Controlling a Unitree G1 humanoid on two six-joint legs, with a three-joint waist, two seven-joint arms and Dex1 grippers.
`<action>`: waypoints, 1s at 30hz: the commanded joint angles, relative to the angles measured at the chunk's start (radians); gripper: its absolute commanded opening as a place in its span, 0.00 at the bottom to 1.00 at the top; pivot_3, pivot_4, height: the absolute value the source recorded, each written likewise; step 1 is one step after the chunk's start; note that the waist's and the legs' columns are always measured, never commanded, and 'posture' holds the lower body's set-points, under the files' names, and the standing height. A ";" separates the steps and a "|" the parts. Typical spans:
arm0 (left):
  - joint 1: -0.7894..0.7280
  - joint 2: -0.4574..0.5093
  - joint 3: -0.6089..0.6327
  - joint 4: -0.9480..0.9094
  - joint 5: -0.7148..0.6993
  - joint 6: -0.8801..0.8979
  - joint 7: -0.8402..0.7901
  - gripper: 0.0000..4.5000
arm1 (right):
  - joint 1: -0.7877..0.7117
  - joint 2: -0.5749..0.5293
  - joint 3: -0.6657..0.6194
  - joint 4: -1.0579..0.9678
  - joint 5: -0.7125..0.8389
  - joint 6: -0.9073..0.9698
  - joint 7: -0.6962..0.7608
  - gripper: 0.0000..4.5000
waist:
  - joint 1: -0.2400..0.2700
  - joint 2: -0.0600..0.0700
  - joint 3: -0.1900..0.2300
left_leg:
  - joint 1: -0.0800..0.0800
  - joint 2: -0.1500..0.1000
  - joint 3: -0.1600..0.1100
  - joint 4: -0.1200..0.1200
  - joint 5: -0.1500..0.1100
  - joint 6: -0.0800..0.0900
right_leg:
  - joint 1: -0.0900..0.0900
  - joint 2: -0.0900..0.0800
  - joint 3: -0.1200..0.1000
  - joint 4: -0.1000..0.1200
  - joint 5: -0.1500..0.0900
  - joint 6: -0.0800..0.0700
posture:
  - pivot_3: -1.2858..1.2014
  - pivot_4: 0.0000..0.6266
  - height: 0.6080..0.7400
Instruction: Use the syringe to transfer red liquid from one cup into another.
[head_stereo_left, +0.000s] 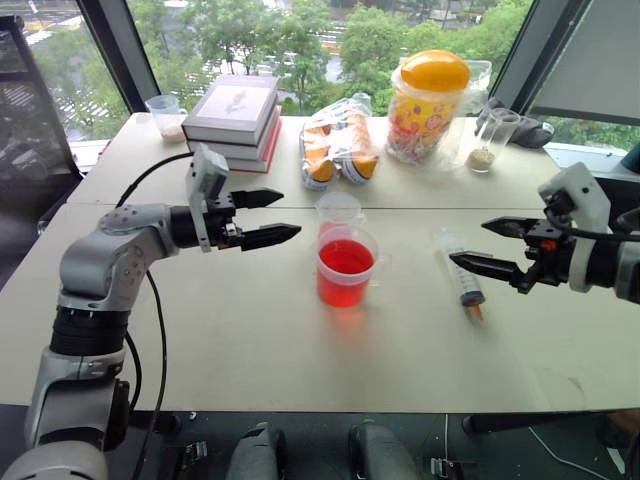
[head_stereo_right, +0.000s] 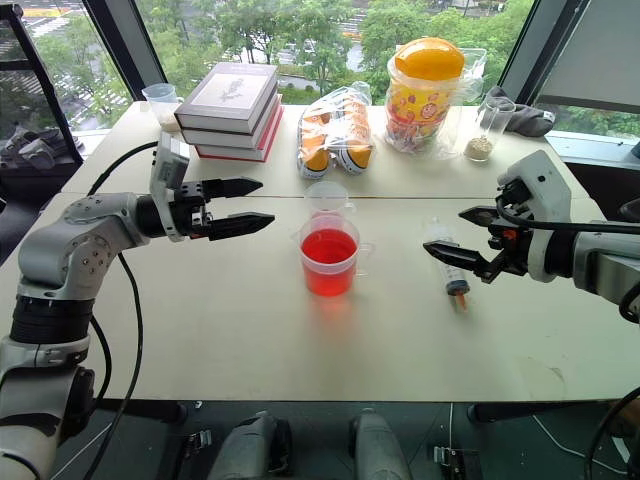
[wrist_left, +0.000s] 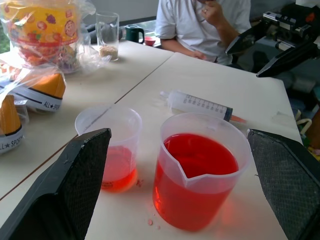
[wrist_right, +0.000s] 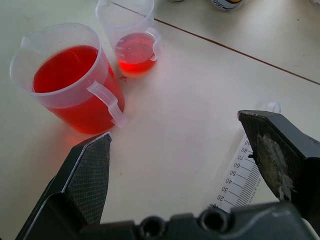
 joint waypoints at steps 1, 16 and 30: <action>-0.027 -0.004 0.008 -0.008 -0.007 -0.019 -0.008 1.00 | -0.009 -0.035 -0.040 -0.014 0.004 -0.003 -0.002 0.99 | 0.000 0.000 0.000 | 0.000 0.000 0.000 0.000 0.000 0.000 | 0.000 0.000 0.000 0.000 0.000 0.000 | 0.52 0.24 1.00; -0.023 -0.027 -0.010 -0.010 -0.001 -0.022 -0.021 1.00 | -0.334 -0.054 0.281 0.354 -0.091 0.205 -0.077 0.99 | -0.003 0.000 0.000 | 0.000 0.000 0.000 0.000 0.000 0.000 | -0.001 0.000 0.001 0.000 0.000 0.000 | 0.52 0.24 1.00; 0.019 0.012 0.021 -0.083 -0.016 -0.005 0.016 1.00 | -0.662 0.115 0.739 0.896 -0.395 0.050 0.099 0.99 | -0.001 0.000 0.000 | -0.002 0.000 0.002 -0.001 0.000 0.001 | -0.003 0.000 0.001 0.000 0.000 0.000 | 0.52 0.24 1.00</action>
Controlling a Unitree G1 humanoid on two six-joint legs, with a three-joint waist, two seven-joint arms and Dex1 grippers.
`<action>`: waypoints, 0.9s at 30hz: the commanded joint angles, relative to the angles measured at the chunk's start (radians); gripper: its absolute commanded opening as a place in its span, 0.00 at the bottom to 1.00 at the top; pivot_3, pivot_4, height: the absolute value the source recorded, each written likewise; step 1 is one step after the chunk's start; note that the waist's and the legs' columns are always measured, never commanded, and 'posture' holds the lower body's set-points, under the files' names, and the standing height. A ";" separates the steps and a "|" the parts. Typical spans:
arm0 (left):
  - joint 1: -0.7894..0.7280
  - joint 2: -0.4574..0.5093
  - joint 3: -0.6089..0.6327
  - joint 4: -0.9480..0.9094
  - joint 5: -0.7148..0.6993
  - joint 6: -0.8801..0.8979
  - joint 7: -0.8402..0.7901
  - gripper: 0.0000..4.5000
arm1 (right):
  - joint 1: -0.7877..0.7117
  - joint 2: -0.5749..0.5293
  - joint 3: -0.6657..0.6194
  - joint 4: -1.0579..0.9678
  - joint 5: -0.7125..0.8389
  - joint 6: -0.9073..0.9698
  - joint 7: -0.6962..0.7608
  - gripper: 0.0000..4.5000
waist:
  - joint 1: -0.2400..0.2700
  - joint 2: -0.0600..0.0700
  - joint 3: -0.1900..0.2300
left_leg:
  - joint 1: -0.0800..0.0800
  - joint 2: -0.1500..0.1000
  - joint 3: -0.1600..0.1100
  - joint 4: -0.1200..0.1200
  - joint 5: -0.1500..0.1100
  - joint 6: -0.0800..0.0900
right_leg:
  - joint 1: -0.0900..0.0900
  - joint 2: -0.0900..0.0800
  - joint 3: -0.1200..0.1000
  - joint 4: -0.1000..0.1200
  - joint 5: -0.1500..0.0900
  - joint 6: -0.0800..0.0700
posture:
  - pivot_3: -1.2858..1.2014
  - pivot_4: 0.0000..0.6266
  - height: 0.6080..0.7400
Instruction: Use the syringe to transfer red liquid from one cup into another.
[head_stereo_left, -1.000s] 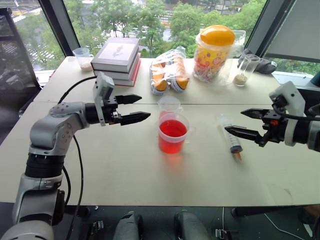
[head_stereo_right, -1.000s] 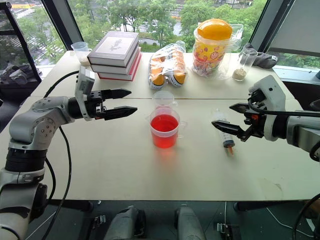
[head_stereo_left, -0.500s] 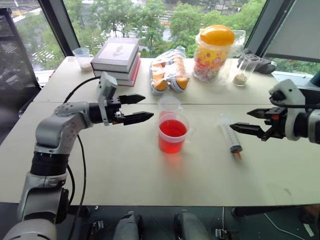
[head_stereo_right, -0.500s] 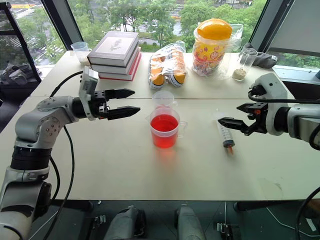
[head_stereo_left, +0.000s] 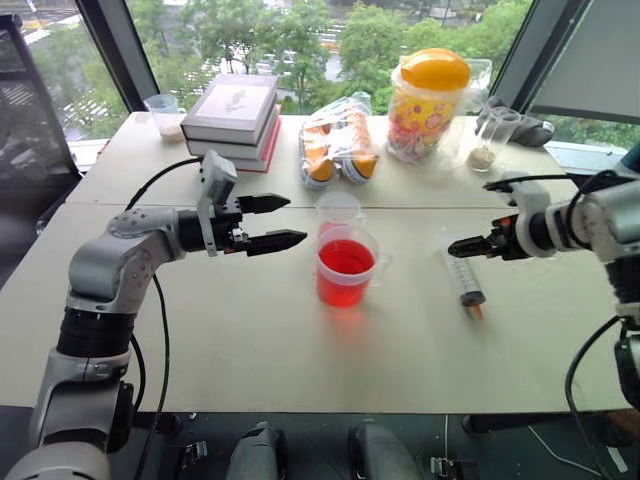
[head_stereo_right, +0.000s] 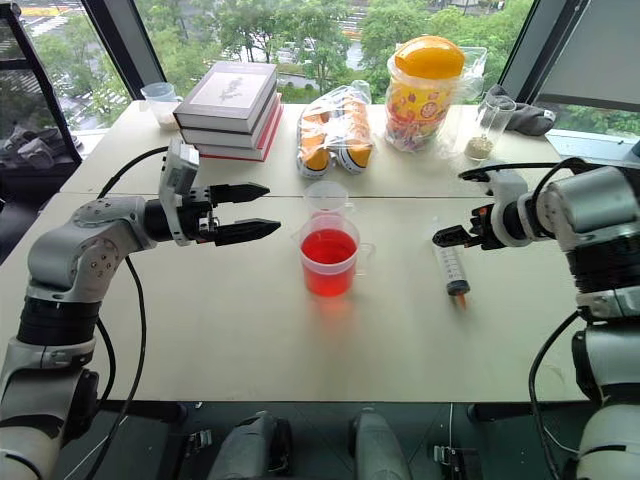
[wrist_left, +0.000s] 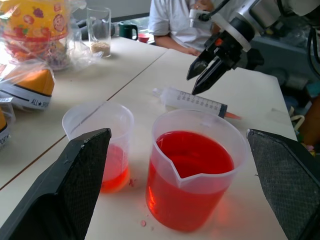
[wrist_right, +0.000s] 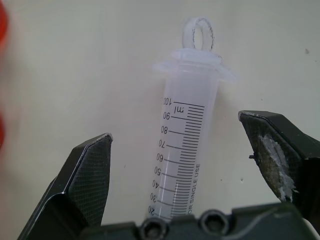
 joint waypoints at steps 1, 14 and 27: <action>0.011 0.022 0.045 -0.067 -0.022 -0.001 0.011 1.00 | -0.048 0.003 0.043 0.043 -0.065 -0.044 0.061 0.99 | 0.002 0.000 0.000 | -0.001 0.000 0.000 0.000 0.000 0.000 | 0.000 0.000 0.000 0.000 0.000 0.000 | 0.52 0.24 1.00; 0.030 0.004 0.048 -0.088 -0.018 0.002 0.062 1.00 | -0.064 0.120 0.104 0.159 -0.204 -0.075 0.133 0.99 | 0.000 0.000 0.000 | -0.001 0.000 0.000 0.000 0.000 0.000 | -0.001 0.000 -0.001 0.001 0.001 0.002 | 0.52 0.24 1.00; 0.005 -0.027 0.024 -0.056 0.012 -0.049 0.075 1.00 | -0.130 0.258 0.032 0.372 -0.312 -0.124 0.064 0.31 | -0.011 0.000 0.000 | 0.000 0.000 0.000 0.001 0.000 0.000 | 0.000 0.001 -0.001 0.001 0.002 0.003 | 0.52 0.24 1.00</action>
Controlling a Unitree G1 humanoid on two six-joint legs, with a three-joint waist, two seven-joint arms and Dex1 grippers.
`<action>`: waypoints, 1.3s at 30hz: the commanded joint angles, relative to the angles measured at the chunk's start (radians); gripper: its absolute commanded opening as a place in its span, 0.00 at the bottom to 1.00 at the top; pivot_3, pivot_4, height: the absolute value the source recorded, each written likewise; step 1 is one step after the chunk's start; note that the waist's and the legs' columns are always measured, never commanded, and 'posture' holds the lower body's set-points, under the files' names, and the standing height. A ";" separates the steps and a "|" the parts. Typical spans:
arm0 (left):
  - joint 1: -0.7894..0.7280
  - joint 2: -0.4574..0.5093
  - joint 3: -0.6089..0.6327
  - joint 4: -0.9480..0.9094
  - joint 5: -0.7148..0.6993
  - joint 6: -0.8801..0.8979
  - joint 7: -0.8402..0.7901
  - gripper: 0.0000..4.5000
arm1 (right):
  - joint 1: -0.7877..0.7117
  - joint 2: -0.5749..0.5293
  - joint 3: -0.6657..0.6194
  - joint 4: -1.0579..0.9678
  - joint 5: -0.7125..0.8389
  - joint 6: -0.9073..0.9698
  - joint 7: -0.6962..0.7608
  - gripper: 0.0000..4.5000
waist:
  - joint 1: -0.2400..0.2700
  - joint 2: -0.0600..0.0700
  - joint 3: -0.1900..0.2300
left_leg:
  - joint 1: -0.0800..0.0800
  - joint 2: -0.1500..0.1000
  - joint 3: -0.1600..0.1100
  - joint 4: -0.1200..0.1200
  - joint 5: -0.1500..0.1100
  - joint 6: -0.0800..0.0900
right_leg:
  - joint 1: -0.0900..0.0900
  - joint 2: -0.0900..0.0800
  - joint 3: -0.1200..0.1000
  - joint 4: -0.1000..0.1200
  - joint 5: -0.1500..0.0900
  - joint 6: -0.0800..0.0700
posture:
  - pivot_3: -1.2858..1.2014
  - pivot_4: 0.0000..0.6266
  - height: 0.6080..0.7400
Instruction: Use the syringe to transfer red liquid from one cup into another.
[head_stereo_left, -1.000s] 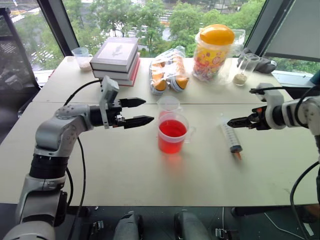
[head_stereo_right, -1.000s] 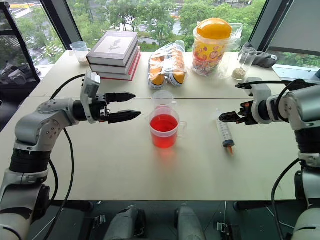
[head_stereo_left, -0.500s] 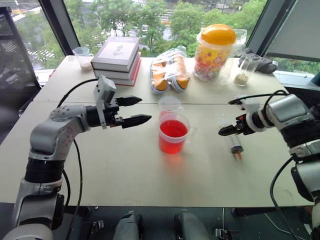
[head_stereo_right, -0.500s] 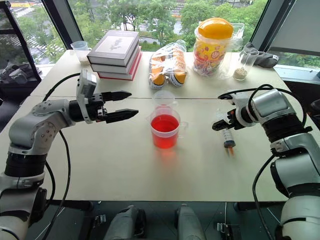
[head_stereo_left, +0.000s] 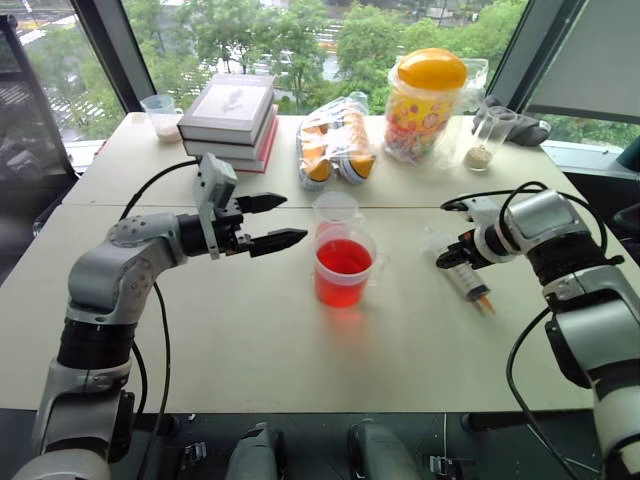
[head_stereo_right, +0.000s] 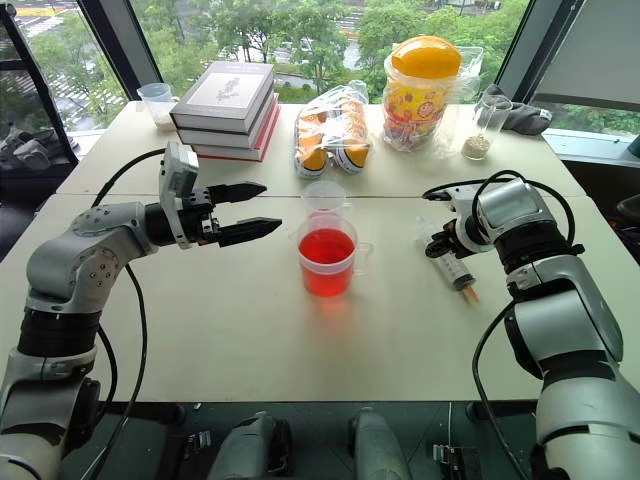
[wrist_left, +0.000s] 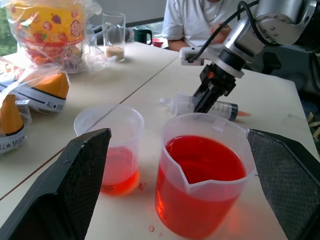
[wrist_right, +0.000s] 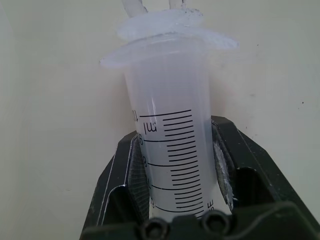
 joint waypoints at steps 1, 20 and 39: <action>-0.045 -0.012 -0.001 0.011 0.013 -0.044 -0.007 1.00 | -0.007 0.018 -0.037 -0.010 -0.019 -0.001 -0.024 0.31 | -0.001 0.000 0.000 | 0.001 0.000 0.000 0.000 0.000 0.000 | 0.001 0.000 0.000 0.000 0.000 0.000 | 0.52 0.24 1.00; -0.277 -0.056 -0.076 0.282 0.093 -0.165 -0.184 1.00 | 0.319 0.437 -0.817 -1.253 0.565 -0.182 -0.268 0.31 | 0.014 0.001 0.000 | -0.001 0.001 -0.001 -0.001 0.000 -0.001 | 0.001 0.001 -0.002 -0.001 0.000 0.000 | 0.52 0.24 1.00; -0.442 -0.143 -0.082 0.350 0.077 -0.128 -0.272 1.00 | 0.820 0.564 -0.416 -1.053 0.251 -0.945 -0.207 0.31 | 0.010 0.001 0.000 | 0.000 -0.001 -0.003 0.000 0.000 -0.001 | 0.002 0.001 -0.002 0.000 0.000 0.000 | 0.52 0.24 1.00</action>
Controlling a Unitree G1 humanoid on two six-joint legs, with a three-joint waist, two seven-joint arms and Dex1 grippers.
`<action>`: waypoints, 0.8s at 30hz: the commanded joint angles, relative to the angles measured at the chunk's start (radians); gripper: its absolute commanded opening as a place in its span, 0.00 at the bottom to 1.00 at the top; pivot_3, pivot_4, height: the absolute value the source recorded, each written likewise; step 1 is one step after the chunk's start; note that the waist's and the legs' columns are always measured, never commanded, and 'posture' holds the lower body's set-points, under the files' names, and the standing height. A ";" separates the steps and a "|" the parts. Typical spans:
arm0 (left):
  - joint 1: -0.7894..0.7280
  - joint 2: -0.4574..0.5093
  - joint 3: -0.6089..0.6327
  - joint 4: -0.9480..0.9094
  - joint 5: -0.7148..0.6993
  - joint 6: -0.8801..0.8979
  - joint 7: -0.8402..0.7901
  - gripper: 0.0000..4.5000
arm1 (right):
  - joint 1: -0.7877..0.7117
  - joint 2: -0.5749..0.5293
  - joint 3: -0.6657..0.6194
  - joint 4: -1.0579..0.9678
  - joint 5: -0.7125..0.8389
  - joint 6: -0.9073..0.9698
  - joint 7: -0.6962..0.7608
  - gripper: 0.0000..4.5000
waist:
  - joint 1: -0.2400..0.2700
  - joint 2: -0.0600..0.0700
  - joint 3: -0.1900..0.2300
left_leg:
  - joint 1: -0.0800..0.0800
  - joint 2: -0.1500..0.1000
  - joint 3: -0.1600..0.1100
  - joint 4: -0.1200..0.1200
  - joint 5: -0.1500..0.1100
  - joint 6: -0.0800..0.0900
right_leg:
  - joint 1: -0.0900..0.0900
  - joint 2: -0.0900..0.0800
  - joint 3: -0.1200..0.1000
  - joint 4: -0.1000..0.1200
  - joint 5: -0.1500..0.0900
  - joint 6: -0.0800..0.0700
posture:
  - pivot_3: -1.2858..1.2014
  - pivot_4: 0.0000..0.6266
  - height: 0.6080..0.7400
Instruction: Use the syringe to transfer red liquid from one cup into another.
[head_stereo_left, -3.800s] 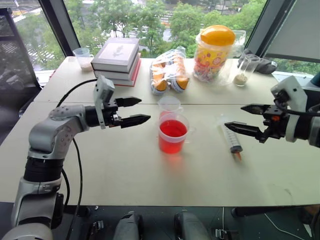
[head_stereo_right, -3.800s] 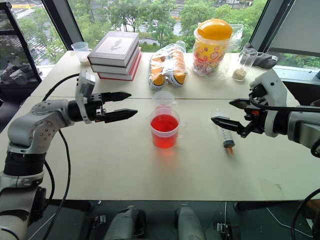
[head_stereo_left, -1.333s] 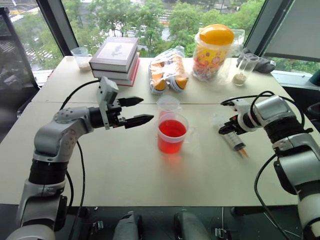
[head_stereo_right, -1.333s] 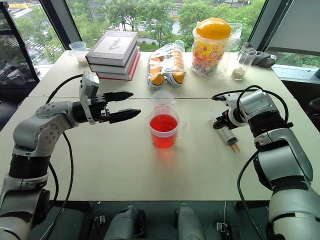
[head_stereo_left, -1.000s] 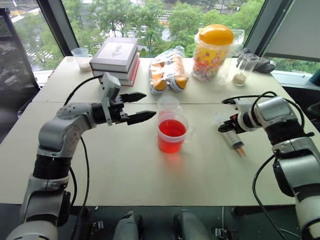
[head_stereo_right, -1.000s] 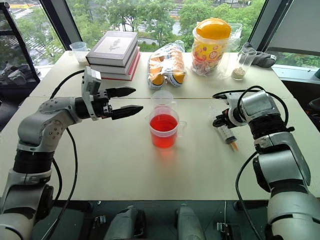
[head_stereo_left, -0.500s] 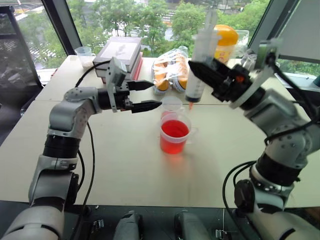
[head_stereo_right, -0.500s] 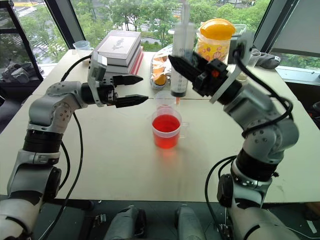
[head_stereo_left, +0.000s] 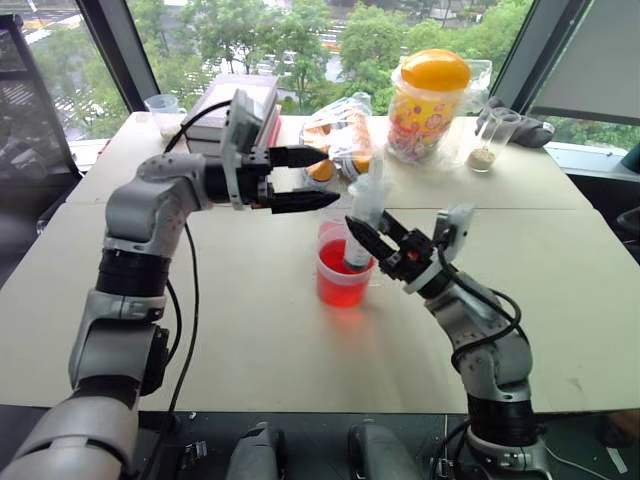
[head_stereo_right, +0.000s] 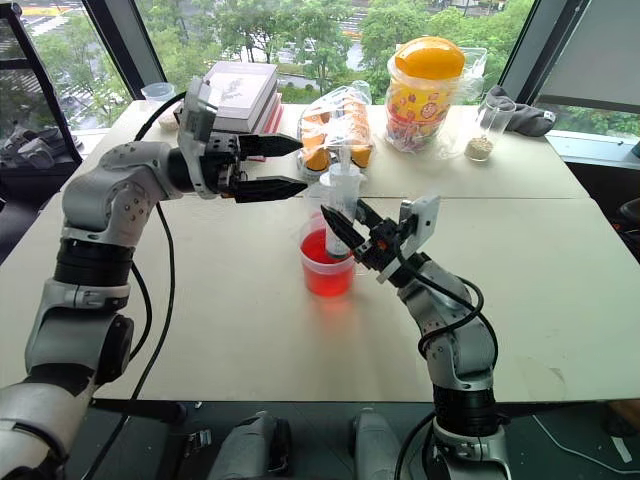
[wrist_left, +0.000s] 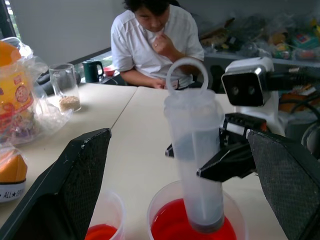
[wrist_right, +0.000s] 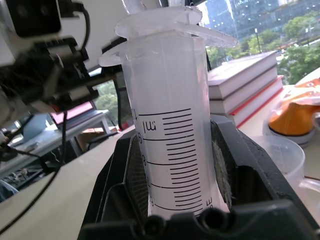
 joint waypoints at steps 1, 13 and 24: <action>-0.067 -0.029 -0.003 0.025 0.015 -0.043 0.004 1.00 | 0.009 -0.005 0.021 -0.007 -0.017 -0.076 0.001 0.31 | 0.002 0.000 0.000 | 0.000 0.000 0.000 0.000 0.000 0.000 | 0.000 0.000 0.000 0.000 0.000 0.000 | 0.52 0.24 1.00; -0.155 -0.077 -0.034 0.257 0.140 -0.221 -0.054 1.00 | -0.003 -0.024 0.051 -0.014 -0.004 -0.095 -0.010 0.31 | 0.001 0.000 0.000 | 0.000 0.000 0.000 0.000 0.000 0.000 | 0.000 0.000 0.000 0.000 0.000 0.000 | 0.52 0.24 1.00; -0.224 -0.138 -0.039 0.407 0.179 -0.285 -0.119 1.00 | -0.016 -0.073 0.093 -0.026 -0.017 -0.106 0.023 0.31 | 0.002 0.000 0.000 | 0.000 0.000 0.000 0.000 0.000 0.000 | 0.000 0.000 0.000 0.000 0.000 0.000 | 0.52 0.24 1.00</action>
